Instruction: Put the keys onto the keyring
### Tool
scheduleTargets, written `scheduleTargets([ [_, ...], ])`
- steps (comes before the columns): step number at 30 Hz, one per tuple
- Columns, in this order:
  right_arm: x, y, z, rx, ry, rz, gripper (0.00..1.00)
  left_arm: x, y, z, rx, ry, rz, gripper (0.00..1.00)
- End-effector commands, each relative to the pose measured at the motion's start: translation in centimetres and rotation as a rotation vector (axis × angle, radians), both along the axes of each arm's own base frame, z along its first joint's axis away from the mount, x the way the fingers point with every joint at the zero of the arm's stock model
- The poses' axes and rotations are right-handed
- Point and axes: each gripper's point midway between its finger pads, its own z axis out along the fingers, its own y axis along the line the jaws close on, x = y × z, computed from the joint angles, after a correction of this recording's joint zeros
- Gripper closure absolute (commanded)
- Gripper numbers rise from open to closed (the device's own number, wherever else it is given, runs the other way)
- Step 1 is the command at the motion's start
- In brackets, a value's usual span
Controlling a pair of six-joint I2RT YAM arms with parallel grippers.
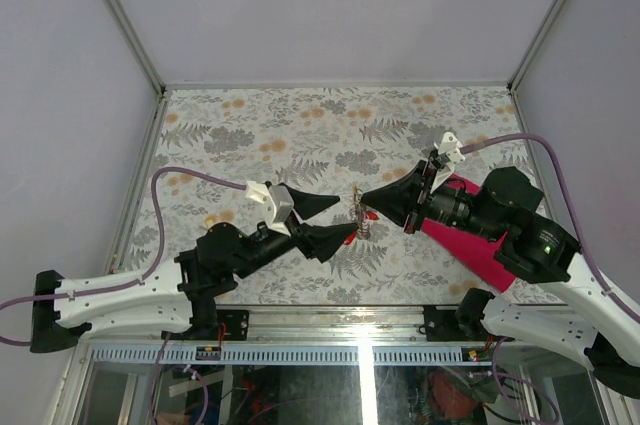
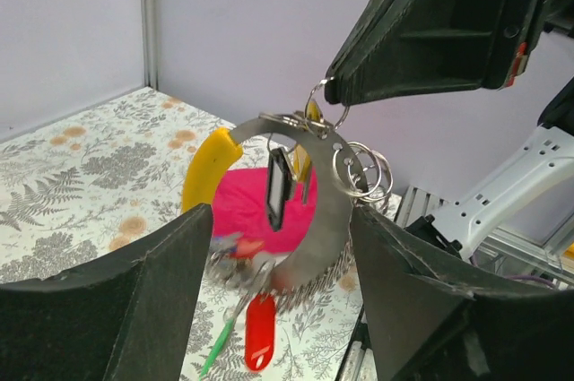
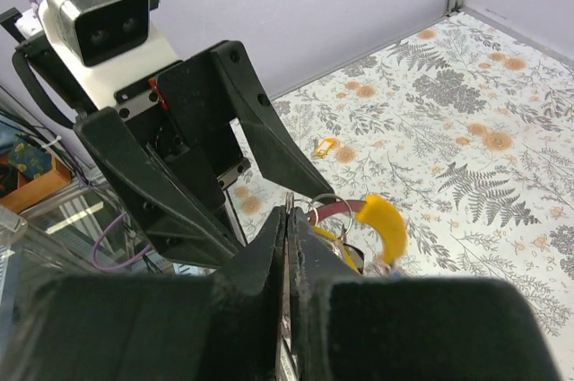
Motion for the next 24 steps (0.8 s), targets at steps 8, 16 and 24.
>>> scheduleTargets([
  [8,0.9,-0.2,2.5,0.094,-0.027,-0.061,1.0,0.6,0.4,3.4,-0.102,-0.017,0.052,0.35],
  [16,1.2,-0.4,2.1,0.09,-0.02,-0.083,1.0,-0.2,0.8,4.1,-0.117,-0.041,0.02,0.37],
  [24,1.2,-0.7,2.4,0.105,-0.014,-0.094,1.0,-1.0,1.1,4.3,-0.127,-0.054,-0.018,0.42],
])
